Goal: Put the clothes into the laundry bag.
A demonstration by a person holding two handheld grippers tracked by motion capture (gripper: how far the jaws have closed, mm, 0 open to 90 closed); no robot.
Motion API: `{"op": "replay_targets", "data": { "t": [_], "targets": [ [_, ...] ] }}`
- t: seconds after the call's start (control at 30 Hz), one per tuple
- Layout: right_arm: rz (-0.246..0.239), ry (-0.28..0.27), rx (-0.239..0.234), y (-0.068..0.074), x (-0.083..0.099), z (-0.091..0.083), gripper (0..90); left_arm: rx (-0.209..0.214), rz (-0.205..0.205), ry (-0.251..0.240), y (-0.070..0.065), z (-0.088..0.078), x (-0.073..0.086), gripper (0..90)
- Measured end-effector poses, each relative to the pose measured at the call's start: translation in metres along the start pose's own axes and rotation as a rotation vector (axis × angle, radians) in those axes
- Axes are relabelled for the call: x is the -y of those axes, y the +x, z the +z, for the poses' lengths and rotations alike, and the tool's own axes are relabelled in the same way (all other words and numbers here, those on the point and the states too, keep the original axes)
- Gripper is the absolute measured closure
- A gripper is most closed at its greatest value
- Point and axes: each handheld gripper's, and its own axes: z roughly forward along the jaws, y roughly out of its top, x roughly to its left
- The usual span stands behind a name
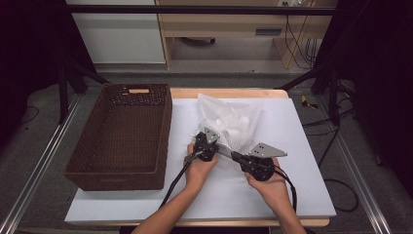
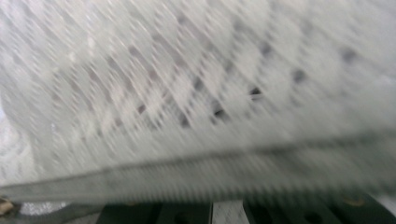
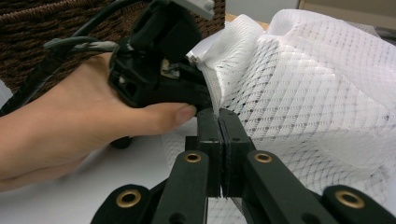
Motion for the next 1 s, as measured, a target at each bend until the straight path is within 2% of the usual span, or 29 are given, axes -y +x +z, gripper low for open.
{"op": "replay_targets", "data": {
  "t": [0.3,0.47,0.6,0.7,0.8,0.87,0.93,1.0],
  "targets": [
    [-0.002,0.006,-0.001,0.000,0.001,0.001,89.6,-0.016,-0.037,-0.032,0.003,0.010,-0.010,90.0],
    [0.000,0.007,0.002,0.000,0.001,0.001,89.6,-0.008,-0.020,-0.040,-0.002,0.006,-0.011,90.0],
    [0.001,0.009,0.001,0.000,0.001,0.001,89.6,0.004,-0.023,-0.051,-0.007,0.006,-0.012,90.0],
    [-0.002,0.010,-0.002,0.001,0.001,0.001,89.6,0.000,-0.047,-0.059,-0.004,0.010,-0.013,90.0],
    [-0.002,0.013,-0.003,0.002,0.002,0.002,89.6,0.012,-0.105,-0.061,0.001,0.013,-0.014,90.0],
    [-0.002,0.015,-0.003,0.002,0.002,0.003,89.6,0.011,-0.076,-0.055,0.000,0.013,-0.014,90.0],
    [-0.002,0.016,-0.002,0.002,0.002,0.003,89.6,0.015,-0.005,-0.039,-0.004,0.010,-0.014,90.0],
    [-0.003,0.018,0.000,0.001,0.002,0.004,89.6,0.012,0.023,-0.045,-0.007,0.007,-0.013,90.0]
  ]
}}
